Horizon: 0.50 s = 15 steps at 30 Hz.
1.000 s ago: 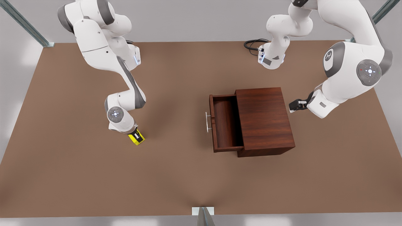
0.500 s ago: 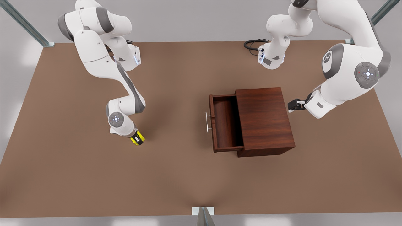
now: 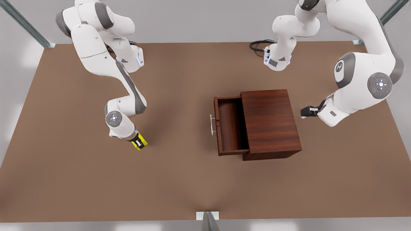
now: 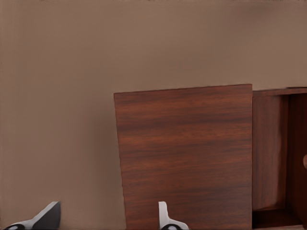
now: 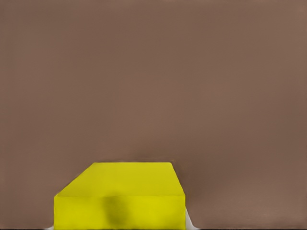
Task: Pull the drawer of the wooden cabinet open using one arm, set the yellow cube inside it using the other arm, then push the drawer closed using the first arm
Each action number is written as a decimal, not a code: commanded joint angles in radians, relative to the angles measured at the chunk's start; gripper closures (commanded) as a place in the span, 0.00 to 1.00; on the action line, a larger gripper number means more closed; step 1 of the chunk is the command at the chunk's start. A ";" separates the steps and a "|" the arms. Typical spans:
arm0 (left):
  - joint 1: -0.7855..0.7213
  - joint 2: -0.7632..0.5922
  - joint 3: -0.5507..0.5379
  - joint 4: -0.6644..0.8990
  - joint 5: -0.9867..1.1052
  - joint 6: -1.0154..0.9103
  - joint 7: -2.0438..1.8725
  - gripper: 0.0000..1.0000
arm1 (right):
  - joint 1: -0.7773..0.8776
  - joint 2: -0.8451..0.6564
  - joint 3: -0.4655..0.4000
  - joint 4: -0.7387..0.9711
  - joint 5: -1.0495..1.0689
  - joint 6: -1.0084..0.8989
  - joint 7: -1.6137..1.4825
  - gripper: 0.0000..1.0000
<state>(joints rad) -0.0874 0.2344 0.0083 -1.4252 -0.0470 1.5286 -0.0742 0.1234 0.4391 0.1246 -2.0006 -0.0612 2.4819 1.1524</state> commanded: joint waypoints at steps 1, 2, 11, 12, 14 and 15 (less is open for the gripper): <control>0.008 0.019 0.001 0.000 0.019 0.082 0.024 0.00 | -0.001 -0.020 0.009 0.026 0.006 -0.133 0.030 0.47; 0.023 0.020 0.001 0.002 0.027 0.091 0.033 0.00 | 0.001 -0.036 0.017 0.060 0.008 -0.199 0.043 0.47; 0.017 0.013 -0.001 0.008 0.027 0.082 0.024 0.00 | 0.117 0.042 0.052 0.562 0.027 -0.719 0.297 0.47; 0.018 0.011 0.001 0.009 0.027 0.082 0.024 0.00 | 0.136 0.056 0.052 0.592 0.027 -0.726 0.340 0.47; 0.017 0.008 -0.001 0.011 0.044 0.082 0.028 0.00 | 0.180 0.084 0.050 0.657 0.027 -0.736 0.469 0.47; 0.015 0.006 -0.007 0.009 0.042 0.082 0.028 0.00 | 0.214 0.099 0.052 0.694 0.029 -0.741 0.561 0.47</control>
<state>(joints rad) -0.0697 0.2440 0.0031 -1.4171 -0.0126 1.6064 -0.0591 0.3211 0.5321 0.1757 -1.3265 -0.0287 1.8950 1.2946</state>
